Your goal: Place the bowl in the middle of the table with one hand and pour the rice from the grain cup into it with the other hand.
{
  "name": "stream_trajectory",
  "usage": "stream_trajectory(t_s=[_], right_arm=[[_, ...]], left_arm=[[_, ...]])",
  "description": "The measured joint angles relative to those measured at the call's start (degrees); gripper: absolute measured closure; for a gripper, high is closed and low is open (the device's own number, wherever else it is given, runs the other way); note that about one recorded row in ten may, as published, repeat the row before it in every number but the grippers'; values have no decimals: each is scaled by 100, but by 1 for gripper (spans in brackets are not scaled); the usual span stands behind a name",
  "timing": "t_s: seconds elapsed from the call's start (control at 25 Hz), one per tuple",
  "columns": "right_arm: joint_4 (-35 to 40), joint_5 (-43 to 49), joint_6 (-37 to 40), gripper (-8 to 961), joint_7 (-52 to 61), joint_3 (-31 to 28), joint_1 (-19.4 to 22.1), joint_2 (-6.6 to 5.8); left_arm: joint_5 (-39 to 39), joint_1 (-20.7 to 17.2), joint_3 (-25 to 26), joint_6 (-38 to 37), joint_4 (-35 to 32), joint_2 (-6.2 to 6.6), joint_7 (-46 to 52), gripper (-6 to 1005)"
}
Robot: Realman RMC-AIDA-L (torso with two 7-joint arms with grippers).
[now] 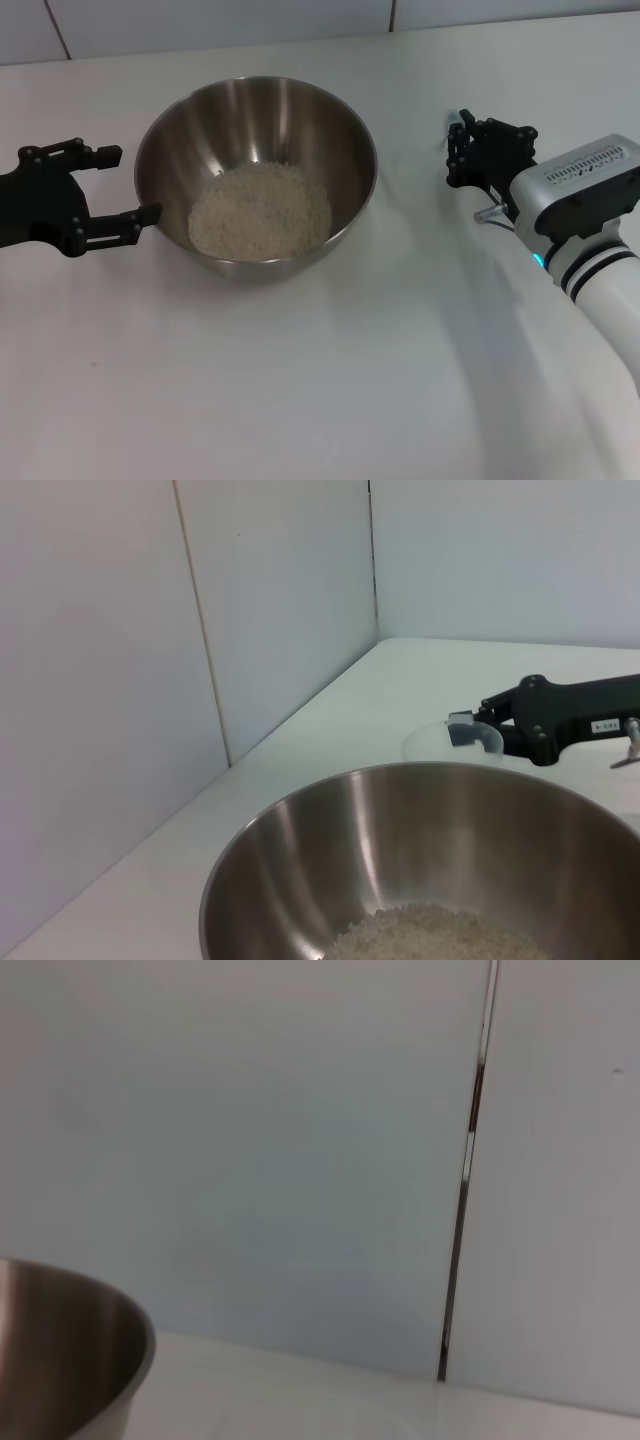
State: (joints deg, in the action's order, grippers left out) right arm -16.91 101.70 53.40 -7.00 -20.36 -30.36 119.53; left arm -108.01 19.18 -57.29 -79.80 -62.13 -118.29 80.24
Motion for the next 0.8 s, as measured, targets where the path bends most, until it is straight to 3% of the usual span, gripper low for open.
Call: stream_trajectory(t_s=[0.32,0.6,0.68,0.72,0.76,0.8], right_arm=[[-269,0,24,824,6,4,382,18],[-706,25,429,524,6,8,1038,-17],[-856,34,899,429,7,-19,1359,-44],[-994,38,1630,382,64,-94,1716,-93],[-994,38,1630,339,64,-94,1716,-93],[-1030,40,2098,297,134,-137,1882,-120]], left_arm=[[0,44,-2,-4,7,-2,9,193],[0,99,-1,-1,20,-1,10,193],[-1,113,-2,1,27,-1,10,193],[-1,113,-2,1,27,-1,10,193],[0,114,-1,0,27,-1,12,193],[0,114,-1,0,27,-1,12,193]])
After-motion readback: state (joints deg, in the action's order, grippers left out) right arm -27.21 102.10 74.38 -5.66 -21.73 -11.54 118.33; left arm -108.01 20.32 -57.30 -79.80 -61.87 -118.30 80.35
